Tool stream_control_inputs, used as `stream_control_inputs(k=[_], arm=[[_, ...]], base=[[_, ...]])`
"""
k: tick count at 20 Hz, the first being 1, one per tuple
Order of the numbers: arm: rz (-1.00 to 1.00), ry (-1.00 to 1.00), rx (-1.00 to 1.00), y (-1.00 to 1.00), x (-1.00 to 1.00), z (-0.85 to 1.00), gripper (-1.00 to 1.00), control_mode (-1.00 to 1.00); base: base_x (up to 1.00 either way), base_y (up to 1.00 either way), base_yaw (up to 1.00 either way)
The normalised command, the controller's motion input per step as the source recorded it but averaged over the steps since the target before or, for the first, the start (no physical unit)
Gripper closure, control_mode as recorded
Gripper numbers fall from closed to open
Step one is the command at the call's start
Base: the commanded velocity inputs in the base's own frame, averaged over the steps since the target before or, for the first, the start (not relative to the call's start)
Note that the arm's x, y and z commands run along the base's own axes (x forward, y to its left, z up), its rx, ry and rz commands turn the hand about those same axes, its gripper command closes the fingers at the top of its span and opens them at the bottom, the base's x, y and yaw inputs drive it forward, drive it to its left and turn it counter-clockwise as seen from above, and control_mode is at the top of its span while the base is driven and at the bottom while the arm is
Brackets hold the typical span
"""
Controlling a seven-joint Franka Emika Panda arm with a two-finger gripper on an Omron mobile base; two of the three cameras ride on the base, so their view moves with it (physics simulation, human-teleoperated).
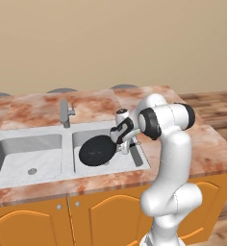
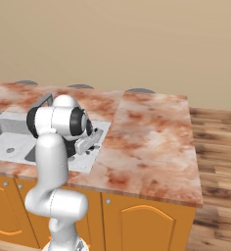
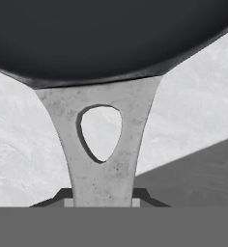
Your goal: Move the pot and pan from the stove into the sink.
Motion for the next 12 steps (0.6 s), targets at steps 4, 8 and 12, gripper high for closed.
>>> stream_control_inputs(k=[4, 8, 12], arm=[[0.00, -0.03, -0.01, 0.58, 0.00, -0.05, 1.00, -1.00], [0.00, -0.07, -0.02, 0.74, 0.00, -0.16, 1.00, -1.00], [0.00, -0.01, 0.00, 0.17, 0.00, -0.01, 1.00, -1.00]], base=[[0.00, 0.00, 0.00], [0.00, 0.00, 0.00], [0.00, 0.00, 0.00]])
